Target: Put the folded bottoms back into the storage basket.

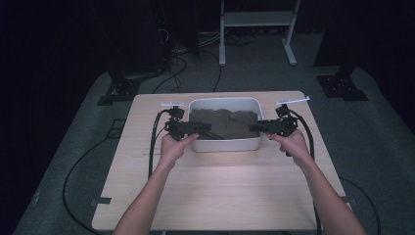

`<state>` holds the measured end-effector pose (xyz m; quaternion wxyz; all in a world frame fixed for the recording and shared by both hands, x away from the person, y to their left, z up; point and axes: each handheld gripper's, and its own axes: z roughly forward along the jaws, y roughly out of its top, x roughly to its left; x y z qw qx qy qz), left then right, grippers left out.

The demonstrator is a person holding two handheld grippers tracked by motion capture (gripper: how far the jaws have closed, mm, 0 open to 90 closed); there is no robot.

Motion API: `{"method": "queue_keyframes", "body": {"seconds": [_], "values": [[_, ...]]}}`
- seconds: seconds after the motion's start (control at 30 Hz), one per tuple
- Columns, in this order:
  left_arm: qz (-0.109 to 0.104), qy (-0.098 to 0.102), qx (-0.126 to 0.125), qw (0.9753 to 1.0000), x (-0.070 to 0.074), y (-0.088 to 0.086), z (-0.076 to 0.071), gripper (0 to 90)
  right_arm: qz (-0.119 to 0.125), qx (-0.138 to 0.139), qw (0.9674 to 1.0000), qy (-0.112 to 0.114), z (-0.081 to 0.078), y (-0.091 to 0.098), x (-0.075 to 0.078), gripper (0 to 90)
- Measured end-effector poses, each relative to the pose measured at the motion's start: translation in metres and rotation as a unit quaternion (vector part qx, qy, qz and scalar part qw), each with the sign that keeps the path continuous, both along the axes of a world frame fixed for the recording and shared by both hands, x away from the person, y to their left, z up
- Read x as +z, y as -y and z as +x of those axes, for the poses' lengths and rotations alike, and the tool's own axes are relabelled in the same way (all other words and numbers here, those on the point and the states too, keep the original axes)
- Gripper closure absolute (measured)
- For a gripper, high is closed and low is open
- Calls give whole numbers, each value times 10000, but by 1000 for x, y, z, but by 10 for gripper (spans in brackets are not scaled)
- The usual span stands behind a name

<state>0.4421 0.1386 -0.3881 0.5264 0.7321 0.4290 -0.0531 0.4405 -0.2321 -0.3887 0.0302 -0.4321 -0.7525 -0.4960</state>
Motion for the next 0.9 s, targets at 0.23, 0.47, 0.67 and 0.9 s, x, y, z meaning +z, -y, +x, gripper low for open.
{"method": "queue_keyframes", "body": {"seconds": [0.23, 0.47, 0.67, 0.9], "values": [[-36, -29, -11, 10000, -4, -4, -7, 278, 20, 81, 10000, 18, -6, 0, 0, 324], [-35, -7, -61, 10000, -4, -7, -15, 266, 19, 163, 9999, 2, -14, -1, -2, 295], [-10, -25, -102, 9999, -4, -9, -20, 244, -3, 224, 9997, 26, -20, -1, -1, 241], [-65, -42, -146, 9999, -5, -9, -25, 198, 0, 252, 9997, 9, -27, 0, -3, 200]]}}
